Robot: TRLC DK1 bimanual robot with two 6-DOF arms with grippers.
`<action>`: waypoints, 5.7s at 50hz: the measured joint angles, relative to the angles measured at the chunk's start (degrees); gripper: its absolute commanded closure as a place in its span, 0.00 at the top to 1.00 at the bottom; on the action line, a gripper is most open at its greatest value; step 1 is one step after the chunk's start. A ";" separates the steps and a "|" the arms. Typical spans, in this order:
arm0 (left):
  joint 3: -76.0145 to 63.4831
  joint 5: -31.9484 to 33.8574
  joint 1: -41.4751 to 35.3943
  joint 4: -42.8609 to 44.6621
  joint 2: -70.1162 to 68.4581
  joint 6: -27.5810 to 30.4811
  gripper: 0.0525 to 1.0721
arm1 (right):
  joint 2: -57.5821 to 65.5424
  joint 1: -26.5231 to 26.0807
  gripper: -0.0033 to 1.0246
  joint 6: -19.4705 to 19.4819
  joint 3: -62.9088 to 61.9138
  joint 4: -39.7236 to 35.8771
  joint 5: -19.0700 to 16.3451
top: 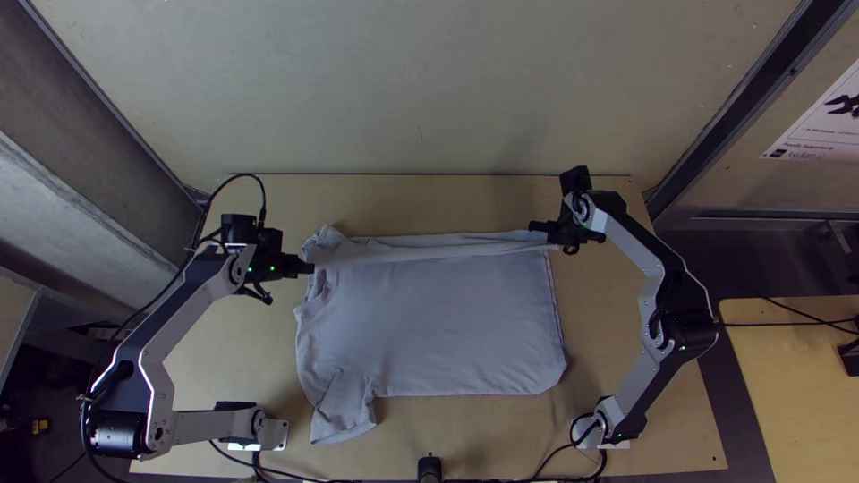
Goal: Fold the t-shirt
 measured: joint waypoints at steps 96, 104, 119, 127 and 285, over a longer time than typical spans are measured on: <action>-0.11 -3.50 -21.55 -48.39 -25.79 -8.28 0.95 | -39.65 10.32 0.96 -3.19 -7.48 -26.75 -0.04; -5.51 -1.49 -21.55 -50.69 -26.14 -13.11 0.95 | -39.65 10.58 0.96 -0.28 -9.51 -29.22 -0.68; -12.00 0.81 -22.05 -51.36 -26.91 -19.43 0.95 | -39.63 10.58 0.93 2.67 -14.10 -30.77 -2.21; -14.14 0.83 -22.91 -50.77 -25.94 -20.20 0.95 | -39.63 10.58 0.93 2.73 -14.86 -31.01 -3.08; -18.36 -3.34 -40.76 -37.83 -12.11 -25.73 0.03 | -32.65 11.37 0.03 -3.63 -43.65 -15.61 -15.02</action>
